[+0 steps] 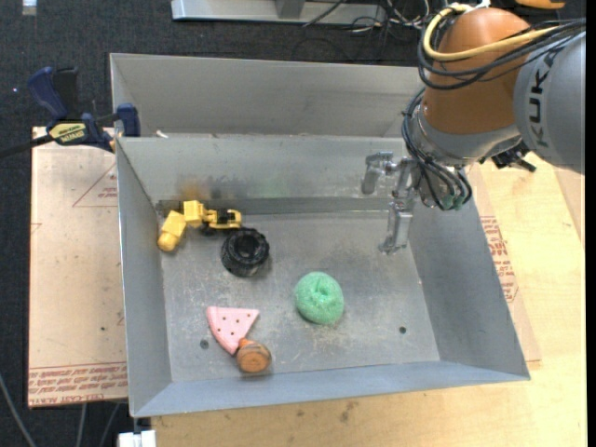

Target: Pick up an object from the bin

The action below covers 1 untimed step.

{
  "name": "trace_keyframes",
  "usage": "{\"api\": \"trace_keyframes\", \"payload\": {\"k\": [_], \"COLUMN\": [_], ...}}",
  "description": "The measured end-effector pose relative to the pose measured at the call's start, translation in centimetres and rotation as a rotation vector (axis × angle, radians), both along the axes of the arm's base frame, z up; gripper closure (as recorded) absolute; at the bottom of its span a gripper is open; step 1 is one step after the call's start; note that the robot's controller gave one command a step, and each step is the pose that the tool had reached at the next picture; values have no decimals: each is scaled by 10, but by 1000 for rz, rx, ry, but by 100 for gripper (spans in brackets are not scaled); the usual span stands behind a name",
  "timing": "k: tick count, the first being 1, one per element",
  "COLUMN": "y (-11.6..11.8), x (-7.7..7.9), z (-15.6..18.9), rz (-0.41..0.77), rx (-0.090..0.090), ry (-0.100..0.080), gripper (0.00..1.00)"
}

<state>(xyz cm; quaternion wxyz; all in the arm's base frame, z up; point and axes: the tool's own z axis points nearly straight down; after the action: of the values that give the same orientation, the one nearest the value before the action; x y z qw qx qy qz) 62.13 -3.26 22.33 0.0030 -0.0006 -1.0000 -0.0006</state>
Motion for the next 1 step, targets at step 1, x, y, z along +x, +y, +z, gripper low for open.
{"api": "trace_keyframes", "payload": {"k": [1], "y": [0], "x": [1], "z": [5], "rz": [1], "rx": [-1], "ry": [-8], "gripper": [0]}}
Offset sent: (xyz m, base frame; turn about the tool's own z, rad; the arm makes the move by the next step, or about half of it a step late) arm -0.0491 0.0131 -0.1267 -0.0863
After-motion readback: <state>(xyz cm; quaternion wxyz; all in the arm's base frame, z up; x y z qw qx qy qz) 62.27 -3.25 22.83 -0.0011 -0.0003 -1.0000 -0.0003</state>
